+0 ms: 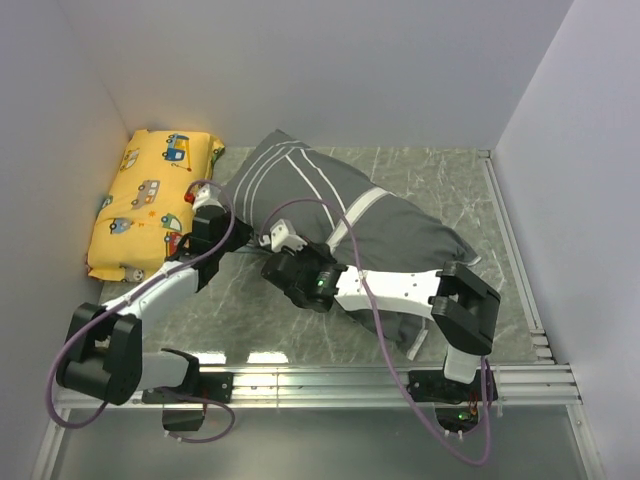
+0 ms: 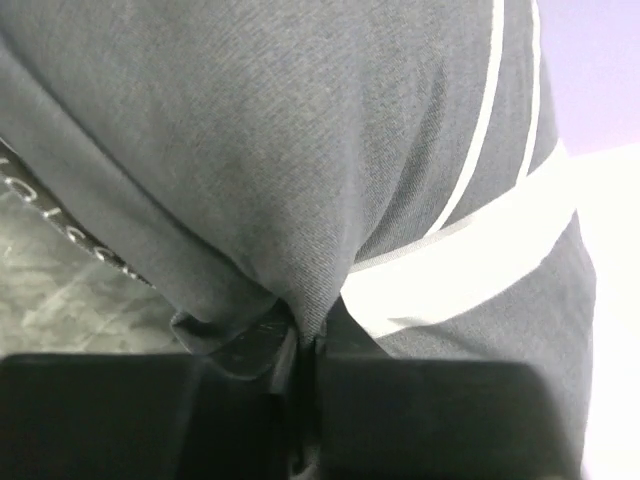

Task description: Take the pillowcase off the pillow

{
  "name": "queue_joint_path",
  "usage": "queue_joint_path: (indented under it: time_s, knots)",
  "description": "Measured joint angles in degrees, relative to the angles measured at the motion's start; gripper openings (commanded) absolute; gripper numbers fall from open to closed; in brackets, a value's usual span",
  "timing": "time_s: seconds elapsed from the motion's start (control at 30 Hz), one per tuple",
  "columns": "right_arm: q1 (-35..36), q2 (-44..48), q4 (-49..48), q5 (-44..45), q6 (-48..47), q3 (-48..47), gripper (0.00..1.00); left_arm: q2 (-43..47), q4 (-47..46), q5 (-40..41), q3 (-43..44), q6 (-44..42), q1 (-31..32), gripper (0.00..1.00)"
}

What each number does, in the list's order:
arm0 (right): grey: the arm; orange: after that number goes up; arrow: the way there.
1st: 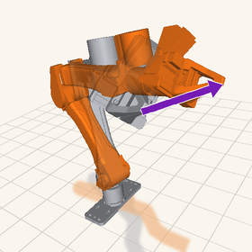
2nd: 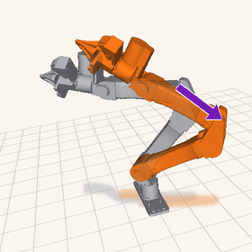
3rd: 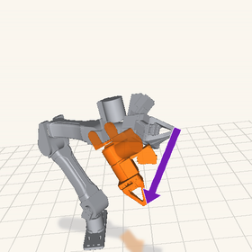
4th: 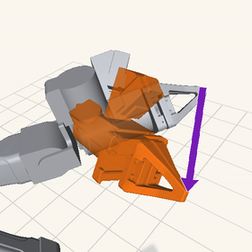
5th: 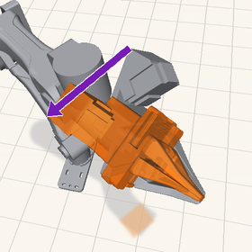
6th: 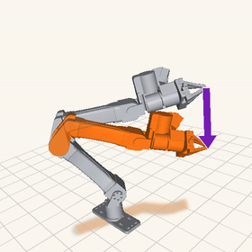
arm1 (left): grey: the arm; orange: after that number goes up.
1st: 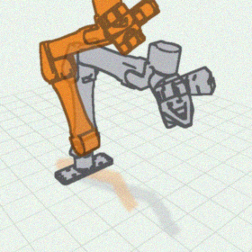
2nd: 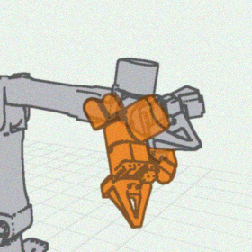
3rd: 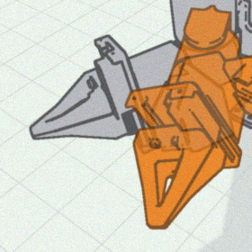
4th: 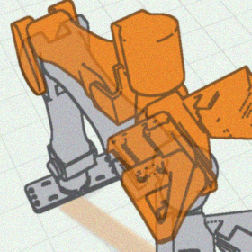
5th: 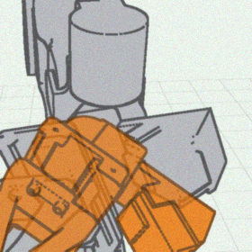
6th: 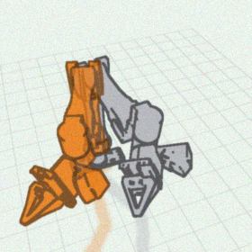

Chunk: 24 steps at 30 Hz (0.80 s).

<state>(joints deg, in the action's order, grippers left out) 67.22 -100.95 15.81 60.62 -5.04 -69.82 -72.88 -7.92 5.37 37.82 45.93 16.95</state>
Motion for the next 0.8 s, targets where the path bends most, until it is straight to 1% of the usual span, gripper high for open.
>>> queue_joint_path:
  time_s: [0.1, 0.2, 0.33, 0.43, 0.53, 0.6, 0.63, 0.73, 0.77, 0.8]
  knots:
    - [-0.35, 0.42, 1.92, -0.74, -0.20, -2.14, 0.00, -0.85, 0.26, 0.09, 1.66, -1.07, 0.00, 0.00]
    - [-0.28, 1.70, 4.92, -2.12, -0.39, -5.05, 0.00, 0.44, 1.55, 0.61, 4.20, -1.84, 0.00, 0.01]
    - [0.44, 4.66, 11.39, -5.64, -0.11, -11.76, 0.00, 6.60, 6.12, 2.29, 7.87, -3.45, 0.02, 0.01]
    - [0.90, 6.82, 16.76, -10.80, 1.05, -20.31, 0.00, 11.06, 9.84, 3.89, 13.68, -5.33, 0.07, 0.00]
    - [-1.01, 10.05, 19.91, -17.77, 3.85, -26.99, 0.00, 10.54, 12.48, 3.91, 22.77, -7.30, 0.31, 0.00]
    - [-4.83, 12.81, 20.26, -23.96, 7.19, -28.11, 0.00, 7.19, 13.46, 3.13, 30.23, -8.44, 0.85, 0.01]
    - [-8.35, 14.21, 20.06, -27.61, 9.14, -27.65, 0.00, 4.57, 13.60, 2.16, 34.88, -9.03, 1.31, 0.01]
    - [-20.37, 17.35, 16.11, -36.92, 15.63, -20.87, 0.00, -3.45, 12.44, -0.22, 42.99, -10.16, 2.86, 0.01]
    - [-24.17, 17.64, 14.36, -39.17, 17.51, -17.35, 0.00, -5.73, 12.48, -0.85, 44.28, -10.40, 3.37, 0.05]
    - [-27.12, 17.42, 13.09, -41.11, 18.91, -14.60, 0.00, -8.09, 12.55, -1.33, 45.20, -10.73, 4.07, 0.13]
